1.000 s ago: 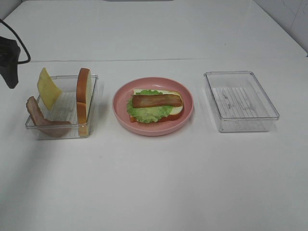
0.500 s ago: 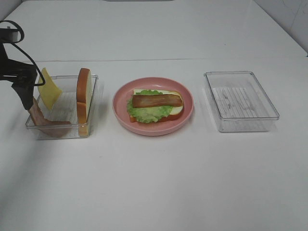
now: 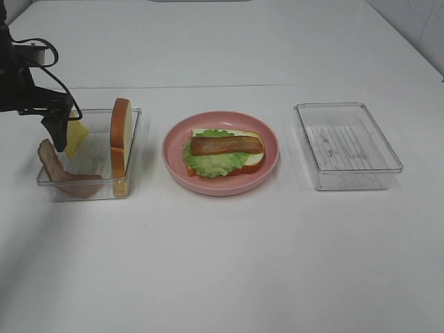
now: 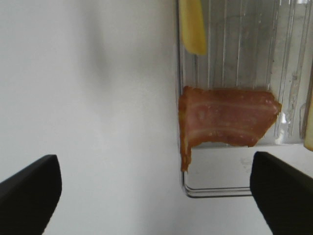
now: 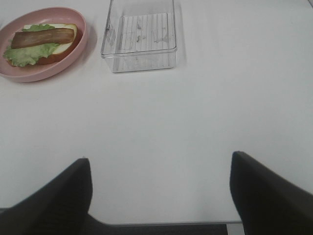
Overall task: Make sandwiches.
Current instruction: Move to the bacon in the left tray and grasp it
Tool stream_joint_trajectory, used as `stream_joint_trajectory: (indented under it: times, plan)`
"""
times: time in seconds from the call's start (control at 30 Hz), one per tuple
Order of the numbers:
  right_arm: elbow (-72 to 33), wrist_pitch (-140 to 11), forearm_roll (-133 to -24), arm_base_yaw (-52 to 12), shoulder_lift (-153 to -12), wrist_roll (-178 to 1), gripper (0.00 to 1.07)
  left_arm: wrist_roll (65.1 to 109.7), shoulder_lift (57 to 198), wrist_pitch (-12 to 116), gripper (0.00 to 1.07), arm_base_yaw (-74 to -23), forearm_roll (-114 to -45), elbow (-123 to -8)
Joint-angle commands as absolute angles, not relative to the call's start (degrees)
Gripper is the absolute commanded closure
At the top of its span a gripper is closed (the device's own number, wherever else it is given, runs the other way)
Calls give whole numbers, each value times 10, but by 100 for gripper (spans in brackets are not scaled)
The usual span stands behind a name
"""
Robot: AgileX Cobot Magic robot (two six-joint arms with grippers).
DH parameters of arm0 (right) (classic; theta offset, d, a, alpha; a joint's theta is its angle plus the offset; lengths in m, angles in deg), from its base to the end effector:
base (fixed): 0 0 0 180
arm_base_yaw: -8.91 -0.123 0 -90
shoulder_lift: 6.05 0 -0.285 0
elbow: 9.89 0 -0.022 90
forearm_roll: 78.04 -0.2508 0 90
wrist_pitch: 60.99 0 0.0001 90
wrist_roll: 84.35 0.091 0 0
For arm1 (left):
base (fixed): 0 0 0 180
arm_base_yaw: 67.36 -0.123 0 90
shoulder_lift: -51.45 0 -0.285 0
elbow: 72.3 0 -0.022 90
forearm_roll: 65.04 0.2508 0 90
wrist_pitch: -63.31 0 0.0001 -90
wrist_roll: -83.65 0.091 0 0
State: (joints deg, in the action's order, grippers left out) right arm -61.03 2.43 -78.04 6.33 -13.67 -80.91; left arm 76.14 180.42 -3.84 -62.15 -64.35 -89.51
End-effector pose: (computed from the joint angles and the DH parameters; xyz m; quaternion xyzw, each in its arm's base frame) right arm -0.0025 -0.0001 0.2611 0.0066 0.8754 0.0254 0.4828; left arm 0.4203 -0.0373 0.1811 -0.0178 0.9998 0.0045 0.0101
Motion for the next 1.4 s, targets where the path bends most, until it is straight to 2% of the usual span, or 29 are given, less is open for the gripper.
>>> stream_joint_trajectory:
  times: [0.03,0.2,0.47,0.87,0.97,1.0,1.03,1.07,1.1,1.17,1.27,1.4]
  plan:
    - [-613,20,-780,63,-118,-819,32,757,1818,-48,11,-618,-646,-904]
    - [-613,20,-780,63,-118,-819,32,758,1832,-50,12,-617,-650,-919]
    - [-613,20,-780,63,-118,-819,32,763,1836,-50,20,-617,-648,-920]
    - [-613,20,-780,63,-118,-819,32,769,1848,-52,20,-617,-650,-920]
    - [-613,20,-780,63,-118,-819,32,769,1848,-52,27,-617,-647,-920]
    - [-613,20,-780,63,-118,-819,32,769,1848,-52,37,-617,-647,-920]
    - [-613,20,-780,63,-118,-819,32,769,1848,-52,37,-617,-647,-920]
    - [-613,20,-780,63,-118,-819,32,769,1848,-52,46,-617,-645,-920]
    - [-613,20,-780,63,-118,-819,32,769,1848,-52,46,-617,-645,-920]
    - [-613,20,-780,63,-118,-819,32,768,1848,-52,56,-617,-644,-920]
    - [-613,20,-780,63,-118,-819,32,768,1848,-52,62,-617,-642,-920]
    - [-613,20,-780,63,-118,-819,32,768,1848,-37,63,-617,-642,-920]
